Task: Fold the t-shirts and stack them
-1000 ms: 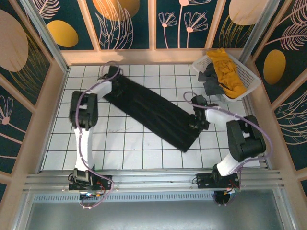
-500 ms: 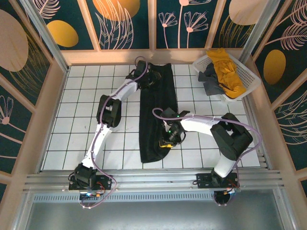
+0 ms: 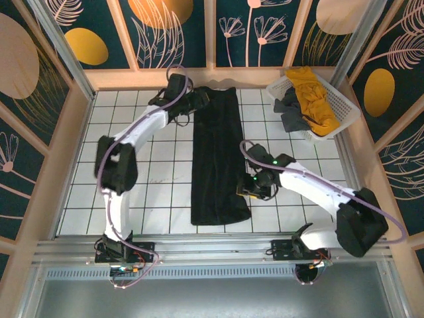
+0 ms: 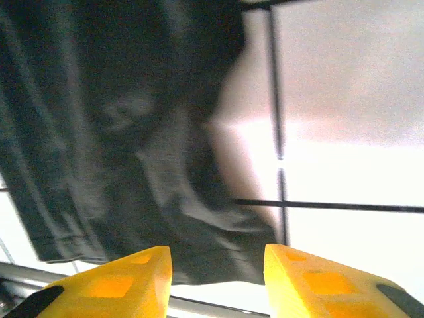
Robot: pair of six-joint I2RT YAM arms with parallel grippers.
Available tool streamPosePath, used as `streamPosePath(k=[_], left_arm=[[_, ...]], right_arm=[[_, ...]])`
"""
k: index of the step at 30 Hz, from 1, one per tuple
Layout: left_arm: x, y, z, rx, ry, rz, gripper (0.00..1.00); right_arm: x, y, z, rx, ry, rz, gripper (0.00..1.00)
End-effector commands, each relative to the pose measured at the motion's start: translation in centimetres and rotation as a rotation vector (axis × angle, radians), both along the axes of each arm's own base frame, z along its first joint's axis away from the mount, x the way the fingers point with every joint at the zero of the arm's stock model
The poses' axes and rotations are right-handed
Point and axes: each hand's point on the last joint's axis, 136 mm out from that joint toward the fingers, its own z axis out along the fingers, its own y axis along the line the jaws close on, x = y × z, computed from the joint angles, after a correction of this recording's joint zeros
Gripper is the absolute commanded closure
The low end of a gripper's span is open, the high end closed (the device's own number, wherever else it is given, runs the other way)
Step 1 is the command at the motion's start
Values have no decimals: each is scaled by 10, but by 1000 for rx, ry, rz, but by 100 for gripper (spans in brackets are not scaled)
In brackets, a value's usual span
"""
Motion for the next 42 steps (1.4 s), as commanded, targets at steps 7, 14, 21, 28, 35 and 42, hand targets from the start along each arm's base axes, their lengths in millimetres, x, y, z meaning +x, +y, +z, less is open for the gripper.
streamPosePath(k=[7,14,21,28,35,42], left_arm=[[-232,41,-116,190,496,-246,50],[-346,37,-141,169,723,-402,47],[-380,13,-163,174,777,-475,44],[-370,-4,-178,172,772,-482,56],[-338,-6,-153,232,654,-434,100],[-241,13,-74,-74,404,-141,100]], right_arm=[[-39,6,-43,-65,140,163,55],[-52,16,-58,-39,199,221,58],[-65,13,-66,-39,227,232,88],[-69,14,-58,-2,217,221,99],[-43,15,-24,22,104,146,100],[50,8,34,56,-80,-5,100]])
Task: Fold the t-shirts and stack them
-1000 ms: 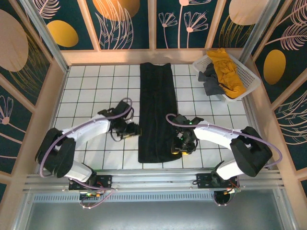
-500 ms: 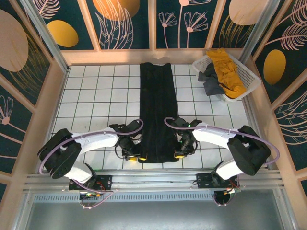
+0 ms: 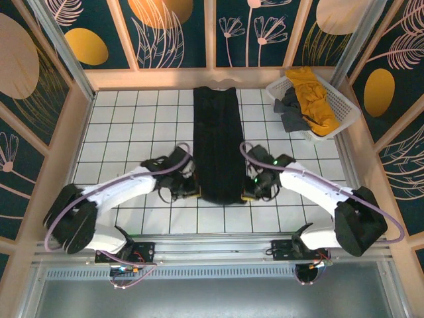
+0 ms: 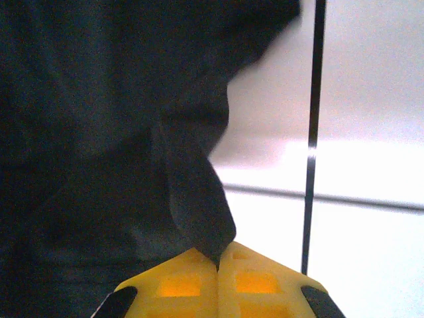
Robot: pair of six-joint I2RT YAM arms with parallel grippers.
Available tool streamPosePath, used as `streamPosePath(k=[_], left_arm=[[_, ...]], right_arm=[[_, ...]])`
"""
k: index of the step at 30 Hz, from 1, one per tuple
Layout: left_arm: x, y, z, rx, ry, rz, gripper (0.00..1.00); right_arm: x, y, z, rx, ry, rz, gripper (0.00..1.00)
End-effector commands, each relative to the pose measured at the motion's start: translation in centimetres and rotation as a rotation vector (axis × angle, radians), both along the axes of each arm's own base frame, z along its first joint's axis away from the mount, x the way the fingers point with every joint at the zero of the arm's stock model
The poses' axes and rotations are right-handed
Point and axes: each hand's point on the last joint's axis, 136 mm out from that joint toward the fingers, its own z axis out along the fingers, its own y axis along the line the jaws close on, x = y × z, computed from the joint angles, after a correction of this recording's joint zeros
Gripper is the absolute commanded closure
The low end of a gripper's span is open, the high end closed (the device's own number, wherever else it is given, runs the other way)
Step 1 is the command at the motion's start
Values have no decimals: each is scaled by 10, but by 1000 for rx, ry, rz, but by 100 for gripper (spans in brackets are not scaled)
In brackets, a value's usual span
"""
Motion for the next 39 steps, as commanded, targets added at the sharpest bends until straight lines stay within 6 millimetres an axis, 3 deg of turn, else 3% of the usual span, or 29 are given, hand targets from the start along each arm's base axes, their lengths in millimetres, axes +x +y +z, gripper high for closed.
streamPosePath(k=[1,6,12,19,20,21,23,24,26,28,31,33,36,39], left_arm=[[56,2,38,-159,-116,183,100],[130,-12,65,-239,-195,252,100],[201,1,51,-208,-221,313,100],[262,5,28,-170,-217,304,100],[267,5,23,-167,-214,307,96],[274,4,20,-172,-218,305,85],[284,3,14,-159,-219,298,57],[287,5,12,-136,-222,301,48],[287,14,15,-97,-236,331,40],[277,23,22,-84,-243,370,38],[240,33,23,-105,-214,412,39],[205,32,18,-132,-168,421,40],[159,24,3,-193,-68,437,42],[132,16,-13,-229,-7,464,42]], right_arm=[[46,-6,22,-23,-84,-44,100],[132,-7,46,-20,-174,-122,100],[210,-5,42,-12,-206,-151,100],[271,-2,23,8,-206,-159,100],[278,-1,21,16,-208,-157,100],[285,0,16,19,-201,-156,100],[294,0,7,25,-190,-150,78],[298,-2,5,17,-195,-146,70],[301,-8,9,-16,-228,-147,63],[298,-18,20,-49,-264,-164,58],[279,-34,32,-100,-311,-193,56],[255,-40,31,-105,-306,-211,55],[206,-35,10,-53,-224,-213,55],[166,-25,-7,-8,-156,-210,55]])
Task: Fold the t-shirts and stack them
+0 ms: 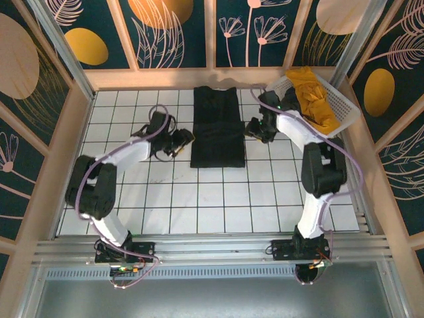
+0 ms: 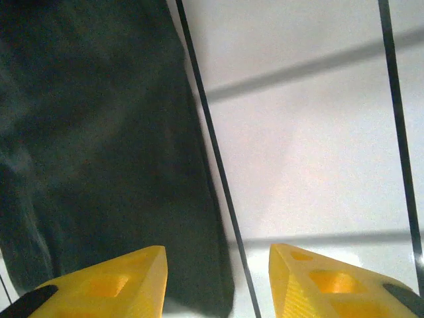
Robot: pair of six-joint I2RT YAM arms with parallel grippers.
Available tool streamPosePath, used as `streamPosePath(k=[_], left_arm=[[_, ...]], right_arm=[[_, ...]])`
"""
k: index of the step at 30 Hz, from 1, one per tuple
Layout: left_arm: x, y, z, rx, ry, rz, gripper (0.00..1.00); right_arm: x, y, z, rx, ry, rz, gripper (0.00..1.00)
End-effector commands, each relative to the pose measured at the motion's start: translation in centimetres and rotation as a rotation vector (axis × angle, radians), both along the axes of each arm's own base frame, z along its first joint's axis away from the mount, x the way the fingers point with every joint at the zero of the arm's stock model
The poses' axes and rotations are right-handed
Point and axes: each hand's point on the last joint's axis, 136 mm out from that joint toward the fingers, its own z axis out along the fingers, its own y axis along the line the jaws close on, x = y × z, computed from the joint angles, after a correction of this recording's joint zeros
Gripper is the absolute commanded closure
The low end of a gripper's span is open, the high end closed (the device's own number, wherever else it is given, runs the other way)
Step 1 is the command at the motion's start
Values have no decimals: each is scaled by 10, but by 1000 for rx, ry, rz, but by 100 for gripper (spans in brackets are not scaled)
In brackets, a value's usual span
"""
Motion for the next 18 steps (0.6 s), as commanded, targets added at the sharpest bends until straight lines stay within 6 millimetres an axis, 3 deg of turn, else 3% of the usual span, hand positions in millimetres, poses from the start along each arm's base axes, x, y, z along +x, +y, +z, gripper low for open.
streamPosePath(k=[1,5,9,11,16,18], left_arm=[[-17,-13,-12,-106,60,58,42],[-17,-16,-26,-154,87,106,42],[-12,-17,-38,-136,97,99,43],[-12,-20,-53,-136,124,97,45],[-1,-25,-59,-139,113,94,58],[4,-28,-59,-136,107,91,67]], right_arm=[[-34,19,-16,72,50,-3,55],[-55,30,-35,150,112,-26,55],[-53,39,-46,183,137,-31,55],[-54,43,-53,189,166,-34,55],[-51,47,-69,212,202,-66,59],[-48,47,-73,206,212,-80,67]])
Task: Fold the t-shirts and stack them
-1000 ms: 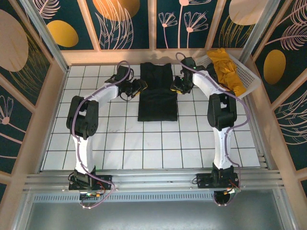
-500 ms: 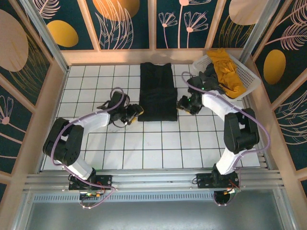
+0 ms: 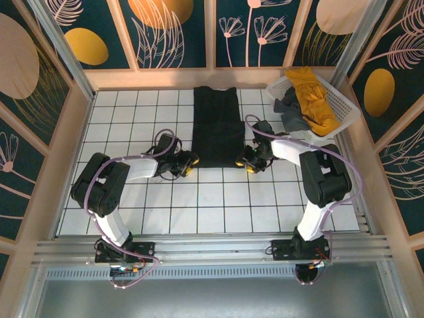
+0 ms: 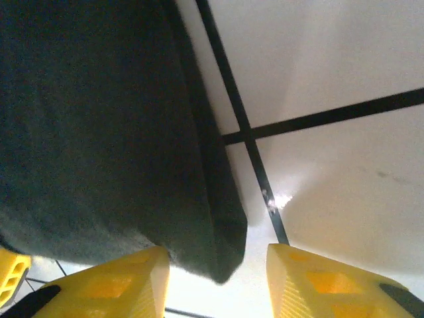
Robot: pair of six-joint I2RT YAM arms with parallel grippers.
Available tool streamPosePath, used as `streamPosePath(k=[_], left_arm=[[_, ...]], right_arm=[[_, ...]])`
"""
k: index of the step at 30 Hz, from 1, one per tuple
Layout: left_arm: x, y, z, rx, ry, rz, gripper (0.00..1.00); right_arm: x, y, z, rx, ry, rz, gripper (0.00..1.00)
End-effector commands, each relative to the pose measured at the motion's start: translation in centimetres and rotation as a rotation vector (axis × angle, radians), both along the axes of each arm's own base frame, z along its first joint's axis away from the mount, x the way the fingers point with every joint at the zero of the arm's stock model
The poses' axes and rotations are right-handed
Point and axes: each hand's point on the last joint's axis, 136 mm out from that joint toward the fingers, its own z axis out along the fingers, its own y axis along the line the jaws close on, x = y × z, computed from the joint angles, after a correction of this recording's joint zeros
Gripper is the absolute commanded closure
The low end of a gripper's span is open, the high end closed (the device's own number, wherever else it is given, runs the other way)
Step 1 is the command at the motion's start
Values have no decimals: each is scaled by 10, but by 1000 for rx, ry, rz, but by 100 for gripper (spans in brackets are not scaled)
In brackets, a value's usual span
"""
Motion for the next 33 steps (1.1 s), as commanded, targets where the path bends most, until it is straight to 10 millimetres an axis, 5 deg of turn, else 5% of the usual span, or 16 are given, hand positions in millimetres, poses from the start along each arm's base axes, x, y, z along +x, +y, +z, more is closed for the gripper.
streamPosePath(k=[1,4,9,16,24,28,33], left_arm=[[16,-7,5,-8,-42,-7,76],[16,1,5,51,-45,-5,100],[-8,29,12,102,-47,31,100],[-48,-3,41,-93,-55,-112,100],[-91,13,96,-132,-82,-121,100],[-93,8,135,-186,-165,-161,100],[-71,20,173,-157,-239,-70,100]], right_arm=[[11,6,-2,27,6,-42,76],[15,-9,0,-34,-7,-81,100],[10,-45,15,-116,-65,-131,100],[-35,-2,42,-62,-49,99,100],[-77,-1,108,29,-37,132,100],[-76,8,141,50,-45,136,100],[-46,16,171,45,-77,83,100]])
